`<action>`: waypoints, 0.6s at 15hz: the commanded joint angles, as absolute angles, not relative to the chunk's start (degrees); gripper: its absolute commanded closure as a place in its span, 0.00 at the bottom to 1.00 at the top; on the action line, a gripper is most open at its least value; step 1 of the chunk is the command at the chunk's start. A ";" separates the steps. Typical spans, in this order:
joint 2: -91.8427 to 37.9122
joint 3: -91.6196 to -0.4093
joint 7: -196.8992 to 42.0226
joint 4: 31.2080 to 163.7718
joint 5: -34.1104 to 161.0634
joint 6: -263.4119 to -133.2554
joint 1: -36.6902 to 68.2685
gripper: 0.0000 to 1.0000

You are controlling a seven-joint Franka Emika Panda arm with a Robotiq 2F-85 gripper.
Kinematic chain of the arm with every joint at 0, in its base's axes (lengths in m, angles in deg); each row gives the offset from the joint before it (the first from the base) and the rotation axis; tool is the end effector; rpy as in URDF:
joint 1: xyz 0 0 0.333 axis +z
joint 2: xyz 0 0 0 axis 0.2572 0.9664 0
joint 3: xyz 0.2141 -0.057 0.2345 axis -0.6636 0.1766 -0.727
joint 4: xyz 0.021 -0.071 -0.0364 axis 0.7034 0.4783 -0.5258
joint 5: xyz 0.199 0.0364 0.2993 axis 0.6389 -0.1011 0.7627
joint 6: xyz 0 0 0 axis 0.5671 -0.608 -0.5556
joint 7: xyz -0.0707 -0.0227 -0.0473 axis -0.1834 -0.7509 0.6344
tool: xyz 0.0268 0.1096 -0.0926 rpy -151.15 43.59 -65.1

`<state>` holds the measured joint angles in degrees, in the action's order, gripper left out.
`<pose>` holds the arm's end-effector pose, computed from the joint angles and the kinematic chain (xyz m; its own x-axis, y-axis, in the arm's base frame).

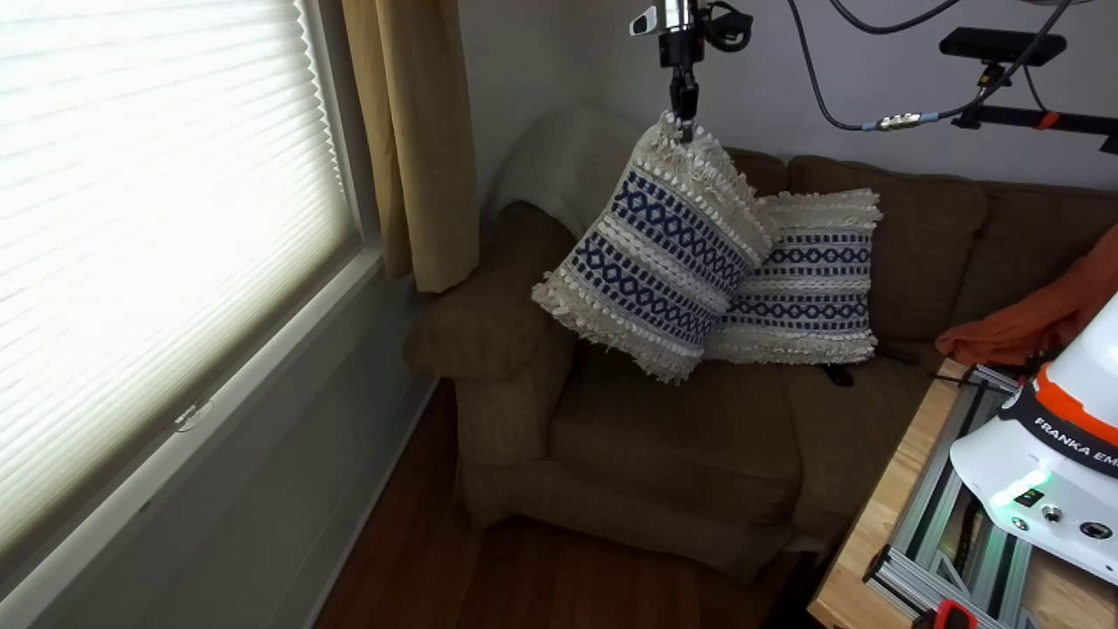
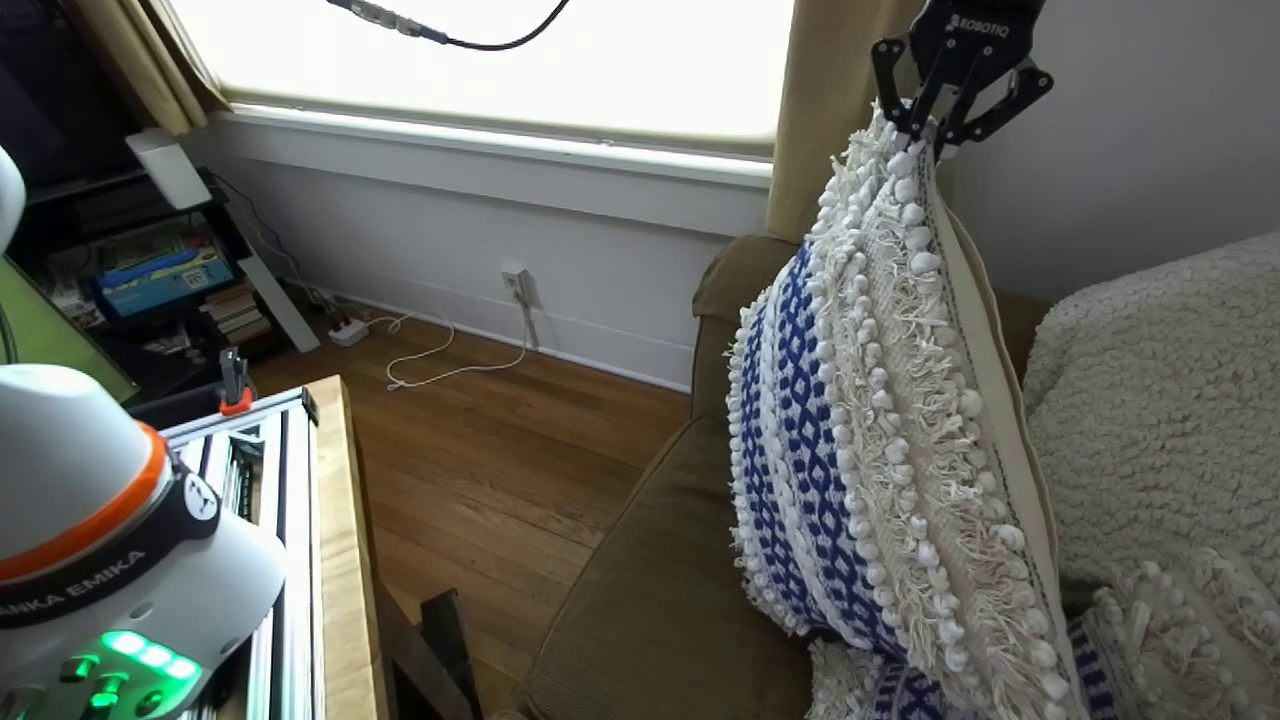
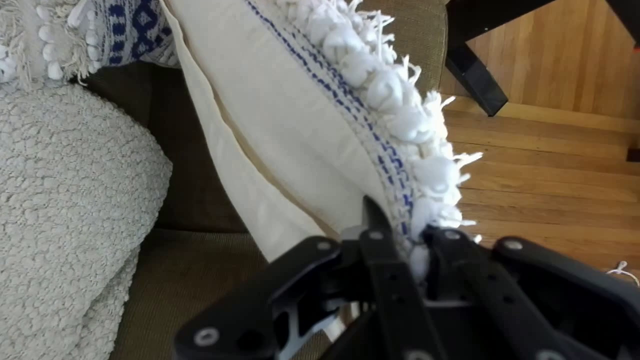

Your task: Turn the pillow on the left around

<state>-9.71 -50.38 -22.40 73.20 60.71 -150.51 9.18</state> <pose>0.6515 -0.0768 0.4010 0.6684 0.7049 -0.2376 0.6942 -0.7058 -0.1410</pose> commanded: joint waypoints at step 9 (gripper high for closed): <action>3.53 -49.65 -50.87 57.00 62.97 -157.48 9.67 0.60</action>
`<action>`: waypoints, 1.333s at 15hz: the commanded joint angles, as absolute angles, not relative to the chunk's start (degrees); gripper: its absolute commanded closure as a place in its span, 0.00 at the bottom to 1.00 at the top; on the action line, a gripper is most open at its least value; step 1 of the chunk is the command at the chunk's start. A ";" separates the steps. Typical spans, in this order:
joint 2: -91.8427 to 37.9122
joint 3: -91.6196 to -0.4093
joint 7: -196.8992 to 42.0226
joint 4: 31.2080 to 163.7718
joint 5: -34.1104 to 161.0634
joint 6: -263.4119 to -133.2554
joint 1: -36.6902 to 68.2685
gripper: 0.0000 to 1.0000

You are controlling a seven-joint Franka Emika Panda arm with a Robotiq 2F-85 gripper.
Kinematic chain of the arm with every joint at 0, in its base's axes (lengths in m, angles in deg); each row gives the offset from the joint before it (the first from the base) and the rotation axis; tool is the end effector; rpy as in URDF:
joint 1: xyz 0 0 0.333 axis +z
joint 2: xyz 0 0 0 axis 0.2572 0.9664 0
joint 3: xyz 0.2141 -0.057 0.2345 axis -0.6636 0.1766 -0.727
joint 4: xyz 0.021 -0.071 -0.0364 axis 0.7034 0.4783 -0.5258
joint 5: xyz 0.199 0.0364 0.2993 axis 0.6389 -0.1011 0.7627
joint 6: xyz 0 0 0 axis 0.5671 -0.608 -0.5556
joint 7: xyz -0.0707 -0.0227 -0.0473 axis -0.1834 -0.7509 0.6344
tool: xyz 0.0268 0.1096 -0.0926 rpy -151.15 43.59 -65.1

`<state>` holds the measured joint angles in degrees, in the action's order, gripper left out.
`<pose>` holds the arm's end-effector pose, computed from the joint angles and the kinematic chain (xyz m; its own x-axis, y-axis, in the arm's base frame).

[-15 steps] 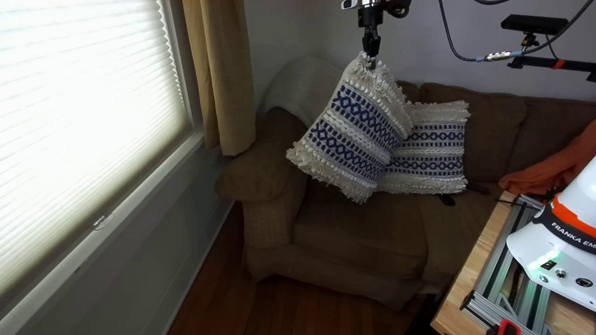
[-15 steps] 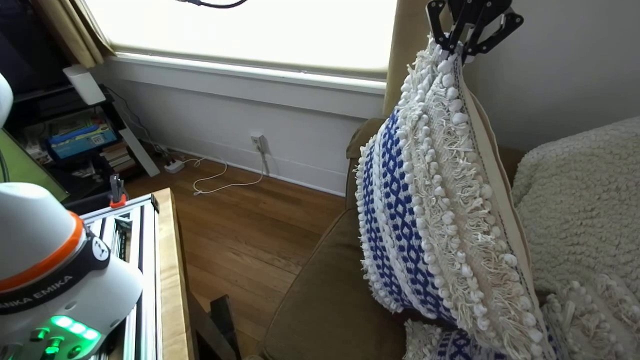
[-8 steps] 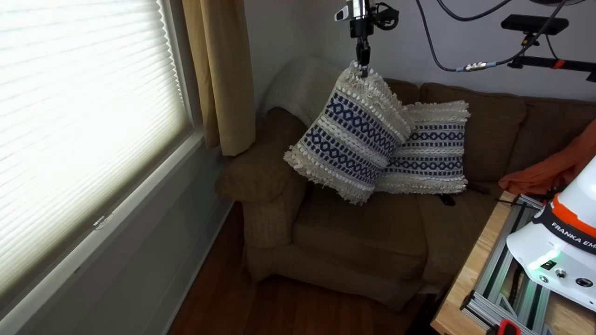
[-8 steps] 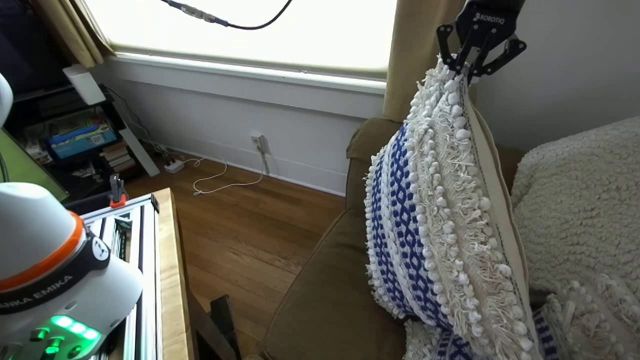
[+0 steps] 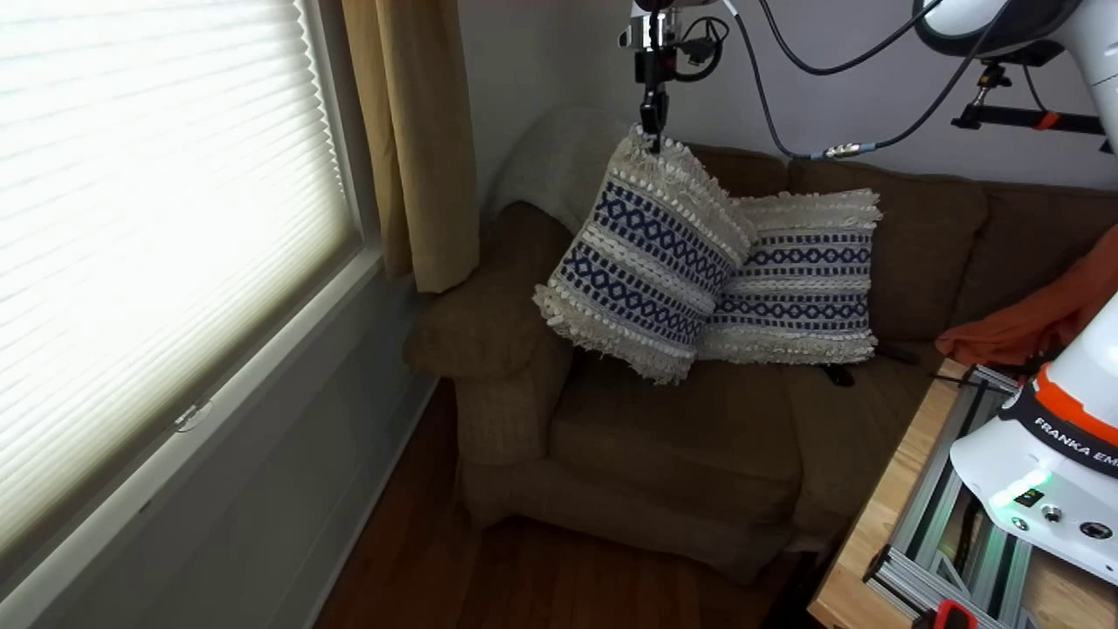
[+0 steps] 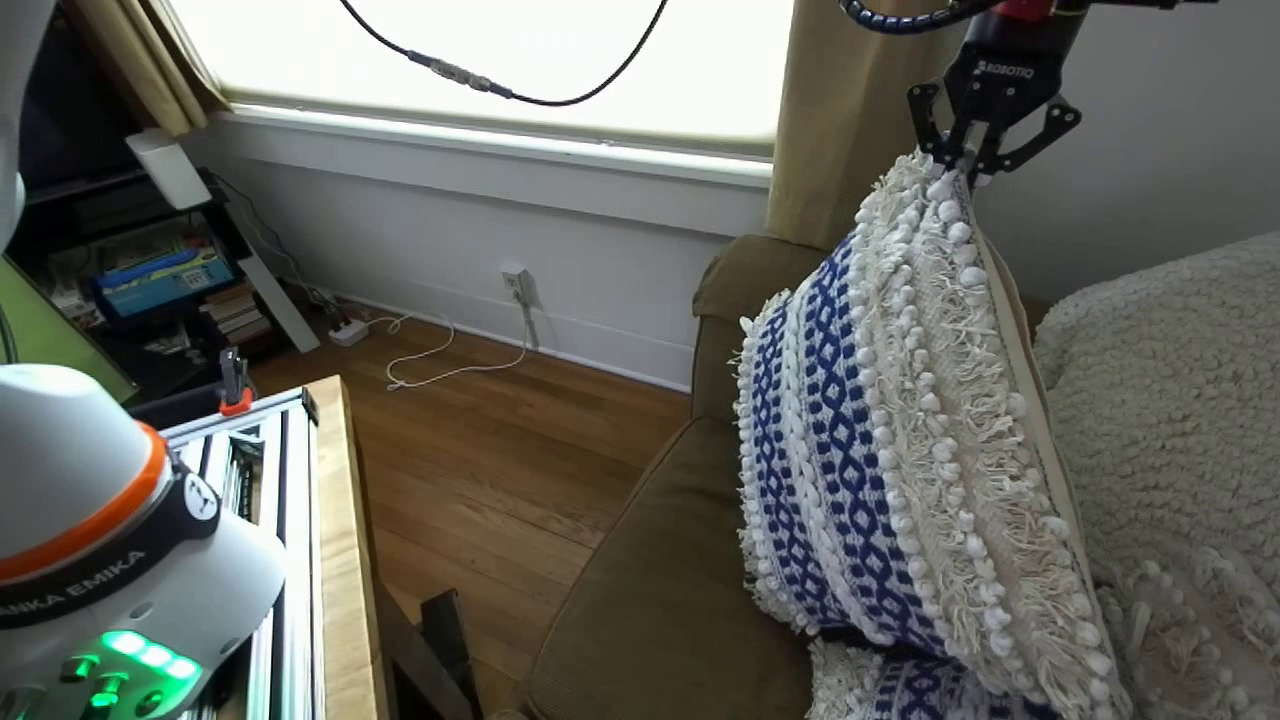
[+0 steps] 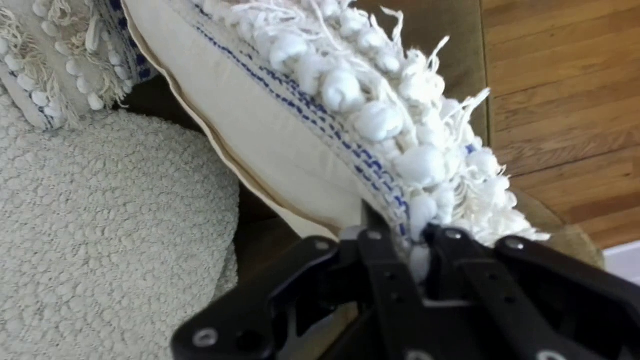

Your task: Turn the pillow on the left around

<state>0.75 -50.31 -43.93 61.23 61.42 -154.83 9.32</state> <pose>0.7039 -0.0786 0.3673 0.8978 0.4019 -0.1803 0.4075 -0.9132 -0.0064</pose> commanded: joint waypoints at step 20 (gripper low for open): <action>-16.39 -49.37 -94.21 75.96 67.93 -157.41 8.41 0.00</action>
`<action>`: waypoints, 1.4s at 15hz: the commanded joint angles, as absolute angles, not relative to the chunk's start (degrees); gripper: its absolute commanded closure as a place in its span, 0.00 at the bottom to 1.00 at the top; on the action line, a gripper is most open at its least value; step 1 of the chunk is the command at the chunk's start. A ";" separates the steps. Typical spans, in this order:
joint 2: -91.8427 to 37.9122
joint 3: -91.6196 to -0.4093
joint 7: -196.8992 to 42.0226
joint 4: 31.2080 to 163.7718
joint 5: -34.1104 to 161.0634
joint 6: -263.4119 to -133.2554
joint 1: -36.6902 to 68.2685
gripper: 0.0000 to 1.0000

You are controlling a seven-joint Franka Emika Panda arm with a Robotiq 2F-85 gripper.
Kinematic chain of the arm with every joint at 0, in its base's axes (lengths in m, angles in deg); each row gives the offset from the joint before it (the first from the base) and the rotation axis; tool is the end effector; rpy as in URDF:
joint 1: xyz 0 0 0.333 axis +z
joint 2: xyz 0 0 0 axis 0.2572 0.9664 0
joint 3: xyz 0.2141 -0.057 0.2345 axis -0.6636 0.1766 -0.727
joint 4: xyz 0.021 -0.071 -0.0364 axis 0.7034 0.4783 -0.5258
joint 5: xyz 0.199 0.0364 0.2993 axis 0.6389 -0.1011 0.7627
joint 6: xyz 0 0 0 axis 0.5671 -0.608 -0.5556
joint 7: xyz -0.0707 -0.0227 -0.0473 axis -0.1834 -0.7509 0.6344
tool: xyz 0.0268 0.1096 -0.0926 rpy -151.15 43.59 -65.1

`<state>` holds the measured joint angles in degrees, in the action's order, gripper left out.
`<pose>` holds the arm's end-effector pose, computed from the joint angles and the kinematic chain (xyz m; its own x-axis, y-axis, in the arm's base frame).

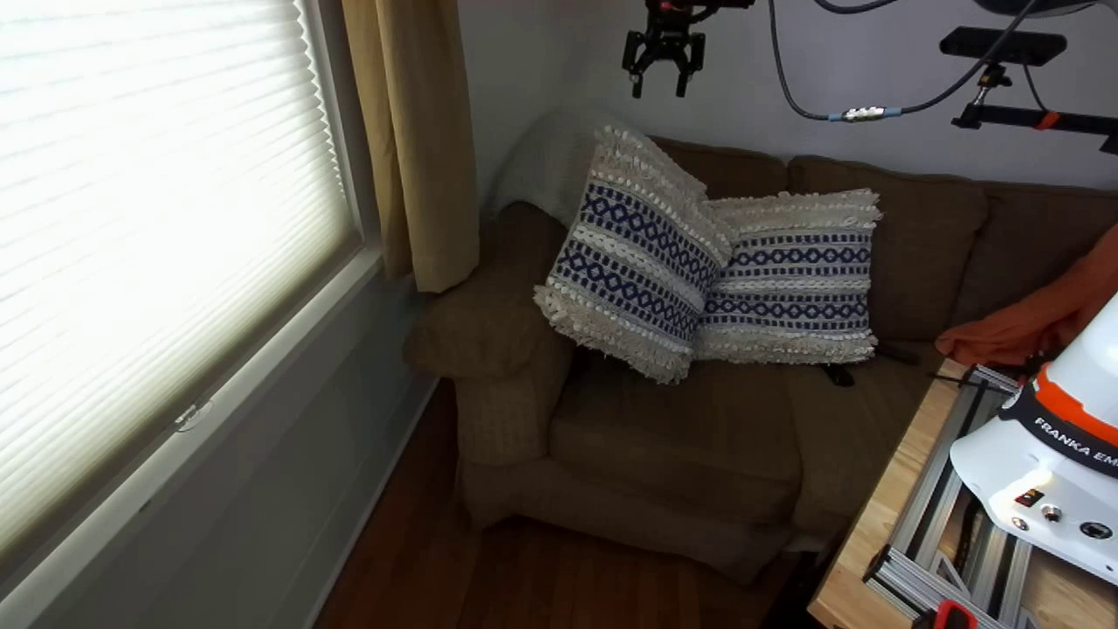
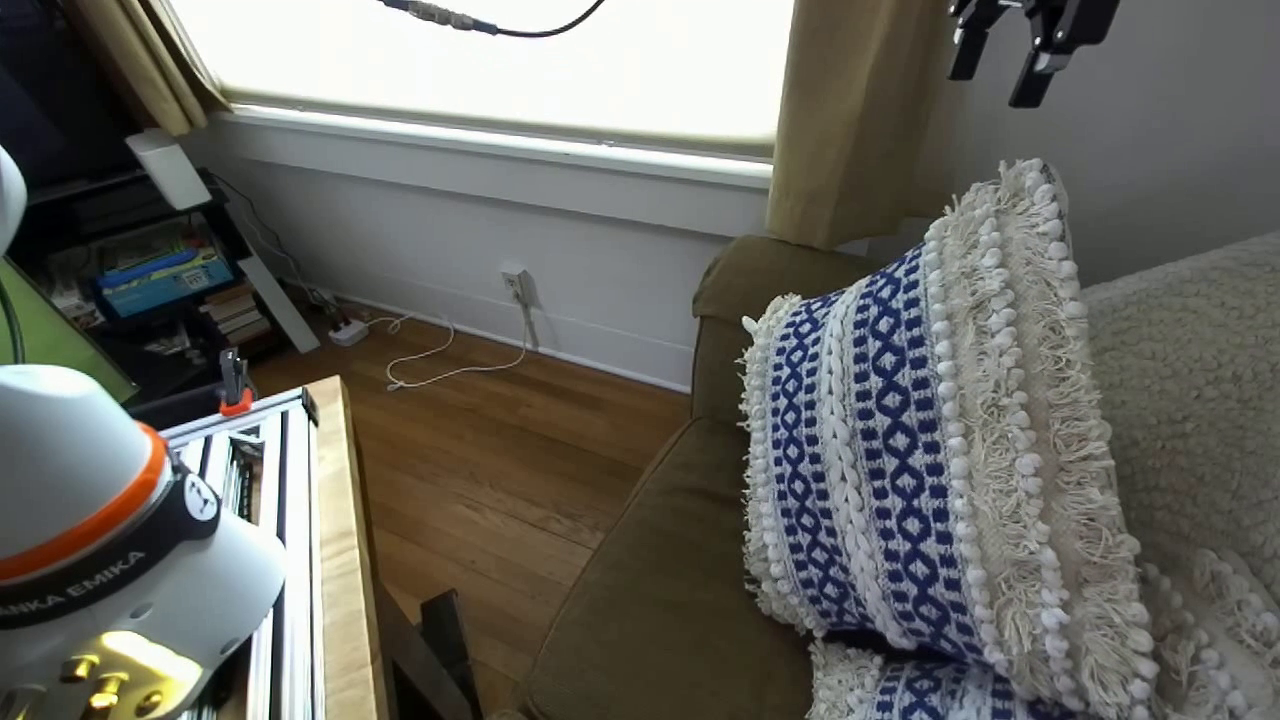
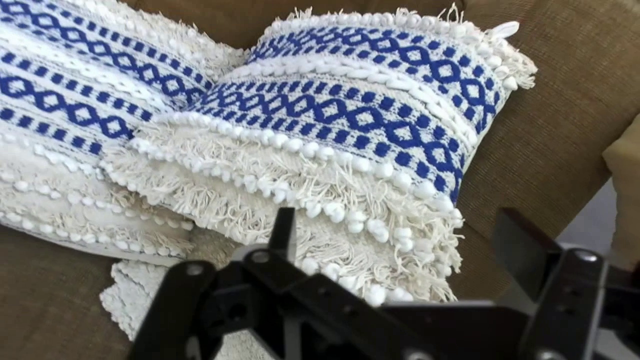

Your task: Turn the pillow on the left around

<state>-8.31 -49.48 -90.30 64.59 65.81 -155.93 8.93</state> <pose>0.6875 -0.0778 0.4538 0.9141 -0.4039 -0.0363 -0.4031 -0.9147 0.0275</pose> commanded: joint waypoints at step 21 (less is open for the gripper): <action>-47.53 -46.00 -81.62 116.30 60.45 -176.58 9.63 0.00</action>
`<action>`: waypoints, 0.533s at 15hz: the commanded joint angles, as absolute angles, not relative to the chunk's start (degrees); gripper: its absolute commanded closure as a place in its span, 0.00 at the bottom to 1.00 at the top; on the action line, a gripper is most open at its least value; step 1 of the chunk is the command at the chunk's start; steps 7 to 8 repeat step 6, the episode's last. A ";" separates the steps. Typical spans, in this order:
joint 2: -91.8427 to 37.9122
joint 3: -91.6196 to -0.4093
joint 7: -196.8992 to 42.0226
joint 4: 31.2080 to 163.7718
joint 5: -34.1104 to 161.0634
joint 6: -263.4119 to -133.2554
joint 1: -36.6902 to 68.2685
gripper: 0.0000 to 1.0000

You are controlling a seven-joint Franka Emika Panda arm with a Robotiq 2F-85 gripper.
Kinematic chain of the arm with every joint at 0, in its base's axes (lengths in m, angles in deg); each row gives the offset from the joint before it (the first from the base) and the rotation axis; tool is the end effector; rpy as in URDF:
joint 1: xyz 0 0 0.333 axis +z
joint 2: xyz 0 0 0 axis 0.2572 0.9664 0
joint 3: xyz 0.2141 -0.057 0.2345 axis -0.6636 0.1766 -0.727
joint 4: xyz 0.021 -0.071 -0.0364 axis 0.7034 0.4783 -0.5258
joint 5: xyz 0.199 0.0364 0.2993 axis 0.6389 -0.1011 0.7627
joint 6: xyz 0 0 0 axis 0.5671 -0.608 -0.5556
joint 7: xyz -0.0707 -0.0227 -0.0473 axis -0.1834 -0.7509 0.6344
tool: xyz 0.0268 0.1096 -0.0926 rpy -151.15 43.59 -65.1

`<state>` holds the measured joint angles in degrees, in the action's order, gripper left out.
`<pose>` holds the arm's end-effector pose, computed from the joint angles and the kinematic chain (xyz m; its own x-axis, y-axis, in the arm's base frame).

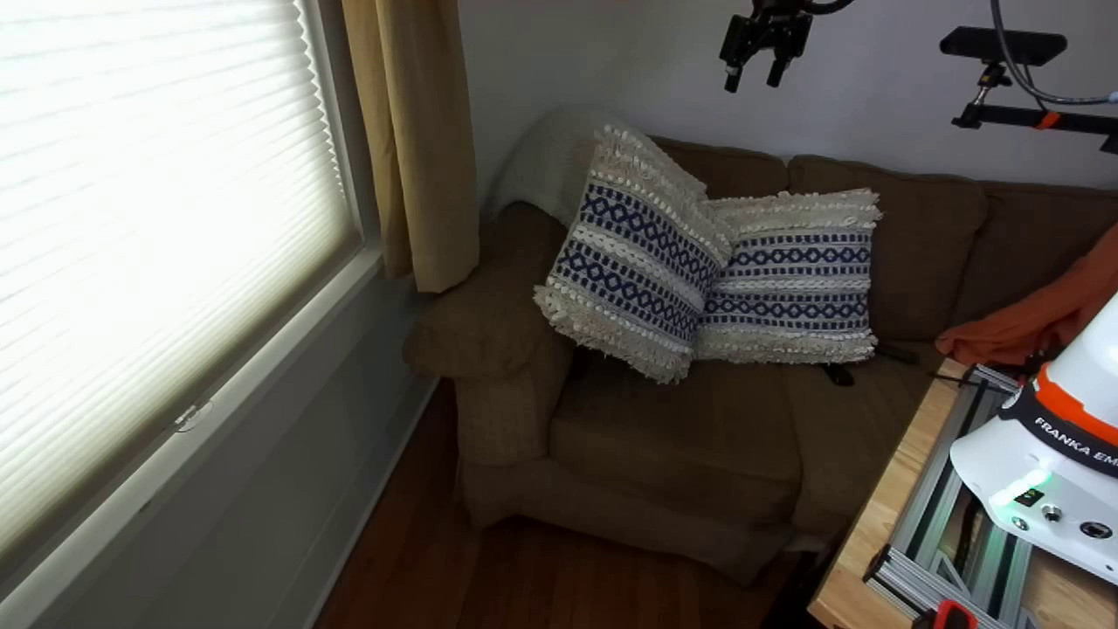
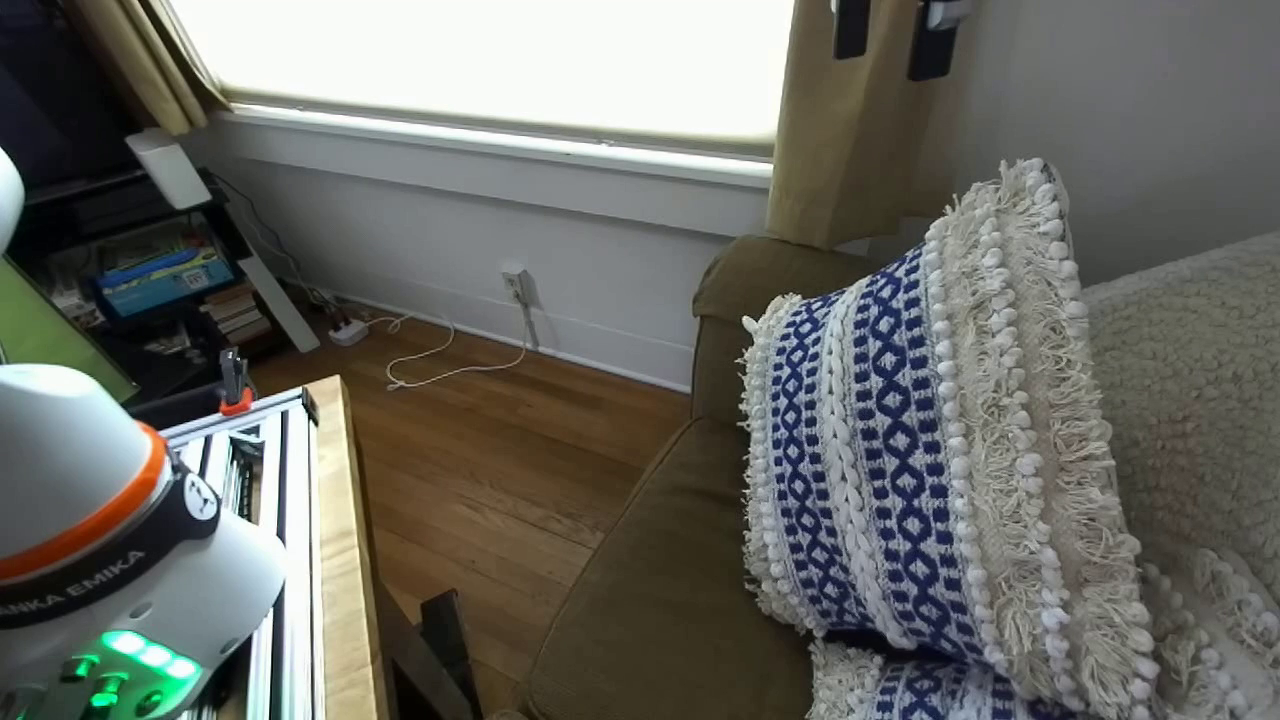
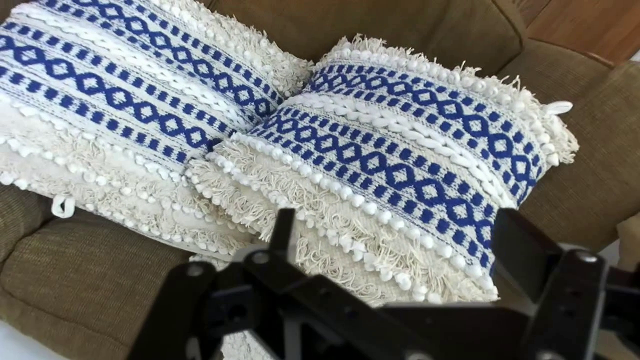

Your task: Turn the pillow on the left around

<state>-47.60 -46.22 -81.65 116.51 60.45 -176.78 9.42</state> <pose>0.5128 -0.0947 0.4991 0.9565 -0.2696 0.1117 -0.2790 -0.9571 0.0781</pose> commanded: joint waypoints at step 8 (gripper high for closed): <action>-49.18 -45.94 -81.25 118.35 60.45 -176.95 9.57 0.00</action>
